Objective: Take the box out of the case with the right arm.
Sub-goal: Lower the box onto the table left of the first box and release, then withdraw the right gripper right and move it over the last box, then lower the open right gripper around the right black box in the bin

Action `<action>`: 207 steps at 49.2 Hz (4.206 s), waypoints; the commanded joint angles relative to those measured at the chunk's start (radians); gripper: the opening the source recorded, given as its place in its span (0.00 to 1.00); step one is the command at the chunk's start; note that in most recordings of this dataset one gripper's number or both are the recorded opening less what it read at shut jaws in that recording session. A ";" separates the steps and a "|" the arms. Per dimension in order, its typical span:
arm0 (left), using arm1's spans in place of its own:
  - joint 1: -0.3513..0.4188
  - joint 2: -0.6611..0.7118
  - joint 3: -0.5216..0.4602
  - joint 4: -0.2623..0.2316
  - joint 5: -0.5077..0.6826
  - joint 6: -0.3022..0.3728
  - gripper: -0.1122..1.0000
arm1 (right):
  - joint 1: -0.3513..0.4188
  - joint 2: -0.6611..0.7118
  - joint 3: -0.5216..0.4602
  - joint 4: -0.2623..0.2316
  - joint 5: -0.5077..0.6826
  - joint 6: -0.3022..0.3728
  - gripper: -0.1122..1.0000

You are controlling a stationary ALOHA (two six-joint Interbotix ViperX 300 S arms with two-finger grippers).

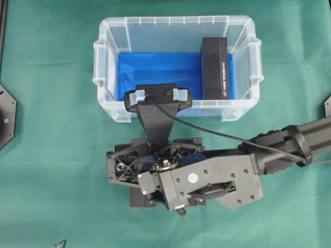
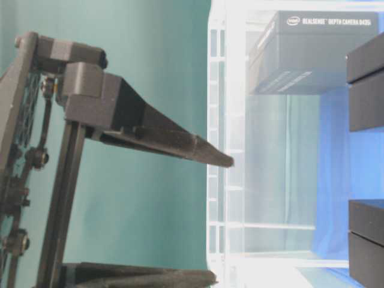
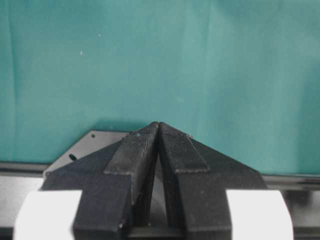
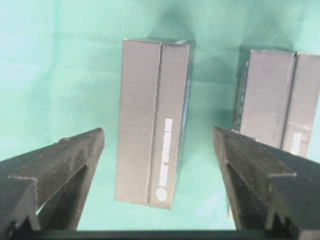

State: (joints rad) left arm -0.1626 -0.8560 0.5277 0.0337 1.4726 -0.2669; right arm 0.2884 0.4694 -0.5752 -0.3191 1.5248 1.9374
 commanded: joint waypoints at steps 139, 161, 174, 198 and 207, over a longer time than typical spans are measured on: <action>-0.005 0.037 0.006 0.005 -0.005 0.003 0.12 | -0.463 -0.911 1.032 0.067 -0.311 -0.463 0.88; -0.005 0.035 0.006 0.005 -0.005 0.005 0.12 | -0.431 -0.649 0.801 0.072 -0.388 -0.472 0.88; -0.005 0.029 0.006 0.005 -0.005 0.005 0.12 | -0.431 -0.615 0.767 0.075 -0.374 -0.486 0.88; -0.005 0.035 0.009 0.006 -0.005 0.005 0.12 | -0.419 -0.604 0.761 0.083 -0.380 -0.499 0.88; -0.003 0.035 0.009 0.005 -0.005 0.005 0.12 | -0.419 -0.604 0.761 0.084 -0.382 -0.512 0.89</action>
State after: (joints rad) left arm -0.1626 -0.8253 0.5446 0.0353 1.4726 -0.2638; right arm -0.1335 -0.1243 0.2102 -0.2362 1.1474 1.4297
